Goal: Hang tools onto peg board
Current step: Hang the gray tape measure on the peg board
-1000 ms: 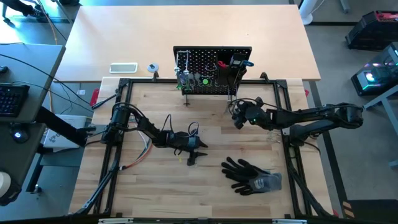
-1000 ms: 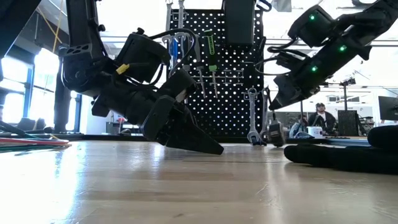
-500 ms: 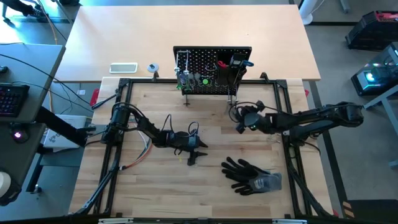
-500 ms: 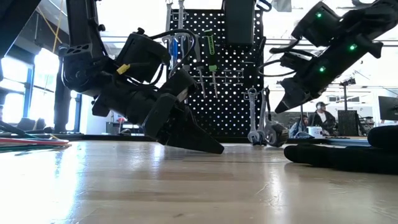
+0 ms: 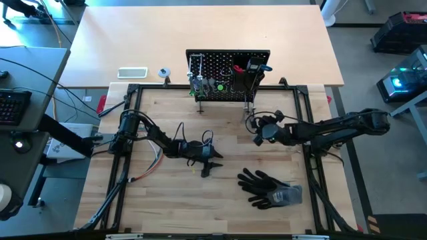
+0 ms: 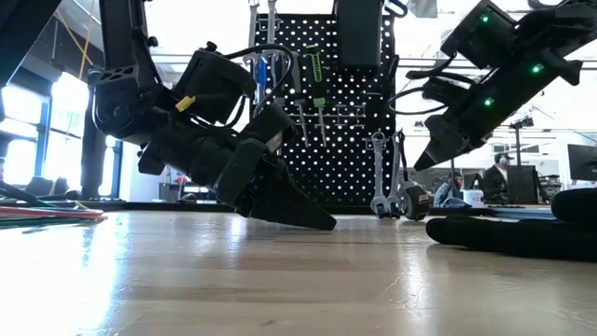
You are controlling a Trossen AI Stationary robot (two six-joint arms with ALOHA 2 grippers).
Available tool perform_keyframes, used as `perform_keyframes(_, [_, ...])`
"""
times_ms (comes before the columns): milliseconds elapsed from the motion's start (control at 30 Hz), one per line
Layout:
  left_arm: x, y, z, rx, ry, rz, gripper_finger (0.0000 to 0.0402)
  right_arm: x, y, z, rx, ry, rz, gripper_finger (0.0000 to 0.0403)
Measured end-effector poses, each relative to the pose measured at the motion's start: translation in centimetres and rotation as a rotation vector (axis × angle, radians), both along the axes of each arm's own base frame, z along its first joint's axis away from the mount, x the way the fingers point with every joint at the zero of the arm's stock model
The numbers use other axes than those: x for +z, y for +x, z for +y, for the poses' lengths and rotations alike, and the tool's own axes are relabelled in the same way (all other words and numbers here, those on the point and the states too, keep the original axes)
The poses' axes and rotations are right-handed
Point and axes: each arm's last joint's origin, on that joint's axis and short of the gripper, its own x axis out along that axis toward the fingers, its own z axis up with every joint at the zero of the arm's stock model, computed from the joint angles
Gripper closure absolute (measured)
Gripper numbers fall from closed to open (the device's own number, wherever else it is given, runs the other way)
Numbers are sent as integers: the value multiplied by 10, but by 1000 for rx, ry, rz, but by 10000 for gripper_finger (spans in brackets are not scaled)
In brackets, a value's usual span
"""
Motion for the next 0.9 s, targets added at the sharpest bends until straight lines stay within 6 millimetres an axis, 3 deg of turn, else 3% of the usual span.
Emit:
perform_keyframes(333, [0, 0, 0, -4, 9, -3, 220, 3, 4, -1, 14, 27, -63, 245])
perform_keyframes(567, [0, 0, 0, -11, 22, -6, 220, 6, 3, -13, -69, -52, -51, 245])
perform_keyframes(900, [0, 0, 0, -19, 41, -9, 220, 9, 4, -38, -17, -31, -59, 245])
